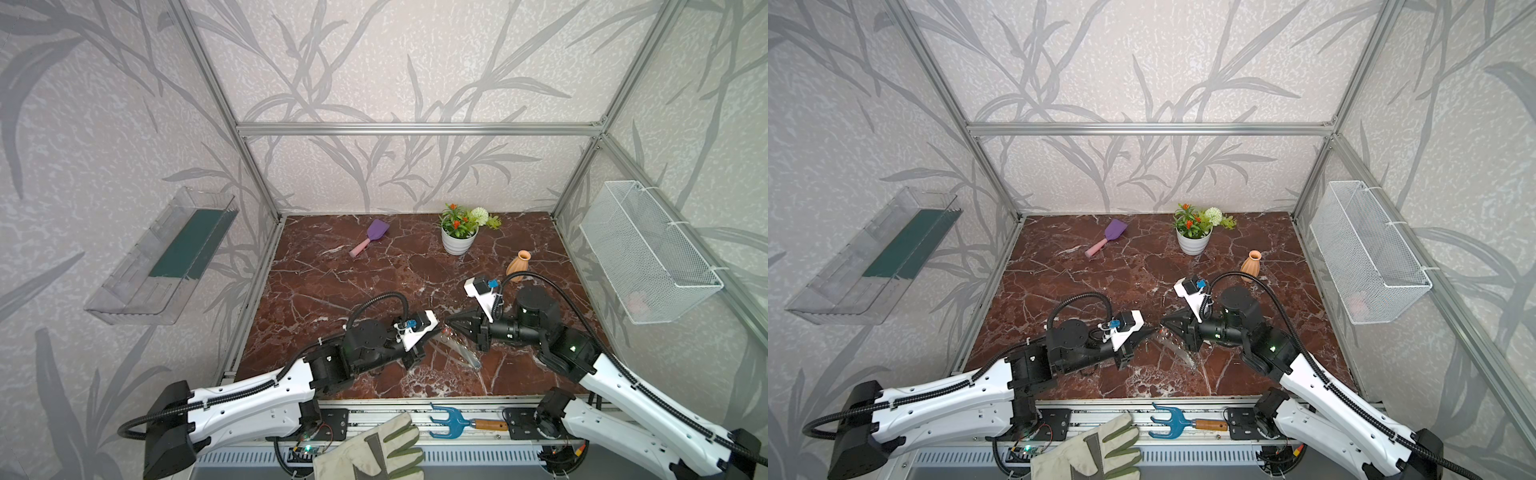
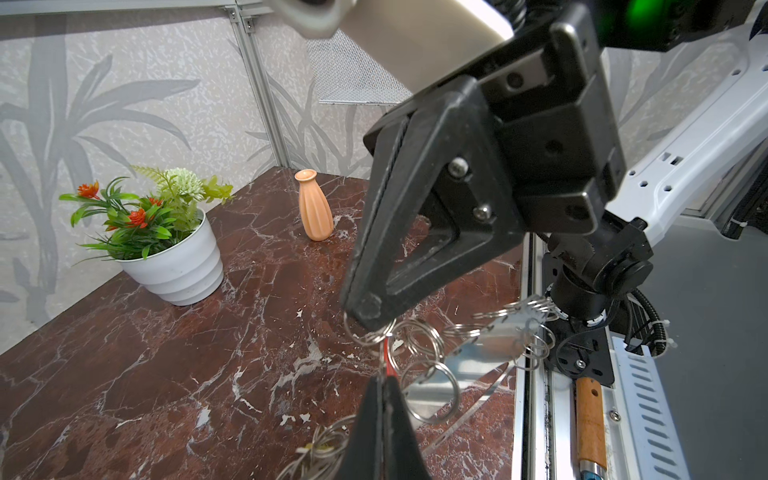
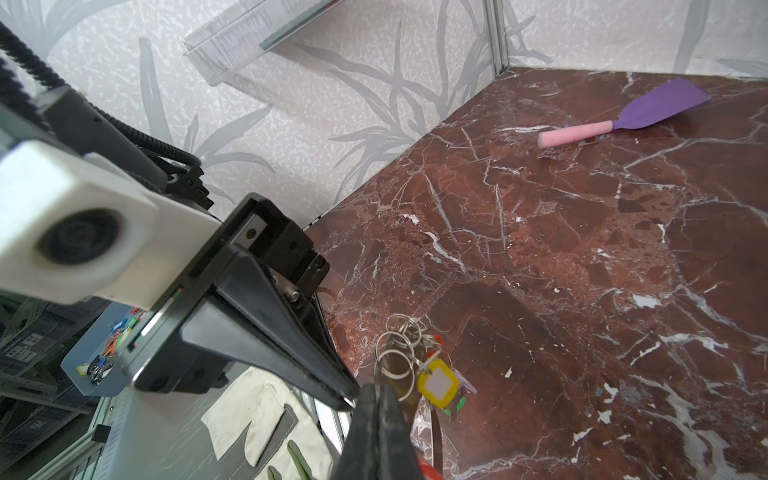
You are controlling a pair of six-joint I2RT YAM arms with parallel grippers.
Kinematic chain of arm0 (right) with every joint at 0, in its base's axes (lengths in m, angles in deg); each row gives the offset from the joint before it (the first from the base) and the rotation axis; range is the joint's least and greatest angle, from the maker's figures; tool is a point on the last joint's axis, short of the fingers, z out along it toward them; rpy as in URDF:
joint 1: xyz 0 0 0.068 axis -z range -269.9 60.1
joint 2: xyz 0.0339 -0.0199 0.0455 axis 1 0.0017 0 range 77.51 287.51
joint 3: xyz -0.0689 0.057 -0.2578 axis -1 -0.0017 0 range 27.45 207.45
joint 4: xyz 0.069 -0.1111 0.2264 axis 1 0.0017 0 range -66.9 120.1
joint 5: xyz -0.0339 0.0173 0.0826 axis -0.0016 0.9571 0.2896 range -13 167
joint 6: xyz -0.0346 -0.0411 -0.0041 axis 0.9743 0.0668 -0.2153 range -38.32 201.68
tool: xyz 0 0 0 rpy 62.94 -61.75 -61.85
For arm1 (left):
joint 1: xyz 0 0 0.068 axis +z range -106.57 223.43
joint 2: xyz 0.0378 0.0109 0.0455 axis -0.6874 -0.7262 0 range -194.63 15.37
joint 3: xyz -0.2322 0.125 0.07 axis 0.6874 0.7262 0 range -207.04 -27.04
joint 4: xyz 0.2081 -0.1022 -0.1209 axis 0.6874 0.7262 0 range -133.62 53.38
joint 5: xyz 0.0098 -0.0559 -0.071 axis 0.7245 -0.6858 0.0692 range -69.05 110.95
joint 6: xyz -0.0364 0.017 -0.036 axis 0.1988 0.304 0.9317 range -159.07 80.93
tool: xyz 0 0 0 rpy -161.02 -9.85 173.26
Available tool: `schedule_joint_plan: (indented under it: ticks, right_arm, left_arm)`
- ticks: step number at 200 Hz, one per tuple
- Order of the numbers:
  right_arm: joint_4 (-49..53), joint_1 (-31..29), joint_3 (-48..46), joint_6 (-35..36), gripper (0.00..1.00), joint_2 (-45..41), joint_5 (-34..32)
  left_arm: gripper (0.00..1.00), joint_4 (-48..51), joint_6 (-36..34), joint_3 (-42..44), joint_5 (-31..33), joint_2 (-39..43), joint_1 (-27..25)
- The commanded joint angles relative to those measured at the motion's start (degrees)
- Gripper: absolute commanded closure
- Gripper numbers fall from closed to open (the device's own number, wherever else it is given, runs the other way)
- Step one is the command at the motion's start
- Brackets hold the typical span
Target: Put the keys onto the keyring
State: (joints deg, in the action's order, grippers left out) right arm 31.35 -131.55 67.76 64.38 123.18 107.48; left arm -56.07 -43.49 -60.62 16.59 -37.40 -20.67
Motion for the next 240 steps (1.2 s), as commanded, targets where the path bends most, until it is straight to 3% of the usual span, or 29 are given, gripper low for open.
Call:
schedule_joint_plan:
  ticks: [1,240]
  right_arm:
    - [0.45,0.16,1.19,0.42,1.0,-0.5,0.48]
    - [1.68,-0.45,0.46,1.83,1.0,2.05,2.06]
  left_arm:
    - [1.0,-3.33,-0.05,-1.05,0.74,0.26,-0.16]
    - [1.0,-5.31,1.29,-1.22,1.11,-0.49,0.88]
